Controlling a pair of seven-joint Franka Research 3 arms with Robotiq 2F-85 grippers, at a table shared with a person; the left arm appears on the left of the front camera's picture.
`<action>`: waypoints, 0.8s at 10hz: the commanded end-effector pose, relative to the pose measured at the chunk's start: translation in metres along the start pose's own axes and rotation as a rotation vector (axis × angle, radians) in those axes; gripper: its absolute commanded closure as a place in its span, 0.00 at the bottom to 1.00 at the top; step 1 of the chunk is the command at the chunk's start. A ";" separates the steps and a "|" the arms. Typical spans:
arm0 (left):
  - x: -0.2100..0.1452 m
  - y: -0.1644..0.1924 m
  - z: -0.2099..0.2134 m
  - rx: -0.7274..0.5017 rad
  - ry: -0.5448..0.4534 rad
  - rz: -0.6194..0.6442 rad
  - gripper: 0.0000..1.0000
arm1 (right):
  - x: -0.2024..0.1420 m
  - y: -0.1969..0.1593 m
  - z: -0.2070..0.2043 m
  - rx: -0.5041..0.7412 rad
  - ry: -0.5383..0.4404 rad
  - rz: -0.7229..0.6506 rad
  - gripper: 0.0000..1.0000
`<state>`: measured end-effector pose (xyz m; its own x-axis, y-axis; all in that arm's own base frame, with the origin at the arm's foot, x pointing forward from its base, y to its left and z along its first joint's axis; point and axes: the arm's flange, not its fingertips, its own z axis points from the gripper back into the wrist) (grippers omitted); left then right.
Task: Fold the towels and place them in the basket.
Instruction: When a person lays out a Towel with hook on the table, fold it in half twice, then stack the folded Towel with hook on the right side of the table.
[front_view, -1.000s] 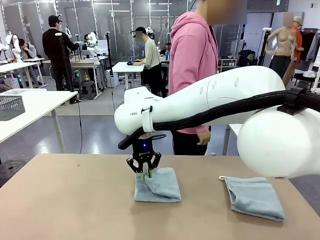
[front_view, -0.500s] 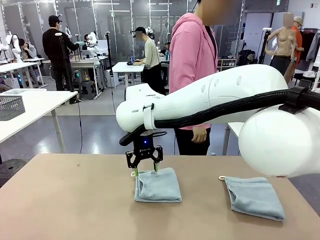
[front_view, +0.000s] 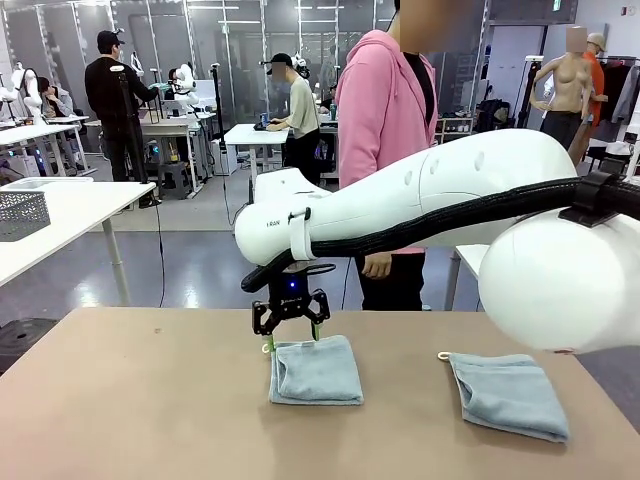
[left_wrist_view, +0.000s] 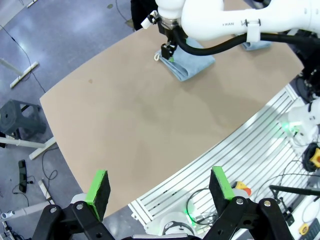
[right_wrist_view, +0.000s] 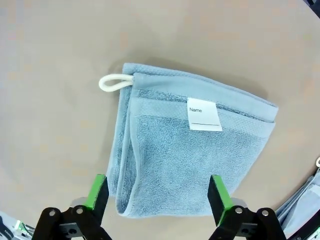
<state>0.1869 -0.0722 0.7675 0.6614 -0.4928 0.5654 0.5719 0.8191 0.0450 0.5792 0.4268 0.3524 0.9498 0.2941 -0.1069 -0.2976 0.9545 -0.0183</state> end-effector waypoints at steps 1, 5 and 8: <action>0.001 0.000 -0.001 -0.002 -0.009 -0.005 0.00 | 0.000 0.001 0.003 -0.003 0.003 -0.003 0.00; 0.001 0.000 -0.001 -0.002 -0.009 -0.005 0.00 | 0.000 0.001 0.003 -0.003 0.003 -0.003 0.00; 0.001 0.000 -0.001 -0.002 -0.009 -0.005 0.00 | -0.035 -0.016 0.028 0.154 -0.041 0.059 0.00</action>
<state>0.1870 -0.0722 0.7675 0.6615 -0.4927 0.5654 0.5718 0.8192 0.0449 0.5776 0.4268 0.3606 0.9472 0.3067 -0.0933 -0.3056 0.9518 0.0261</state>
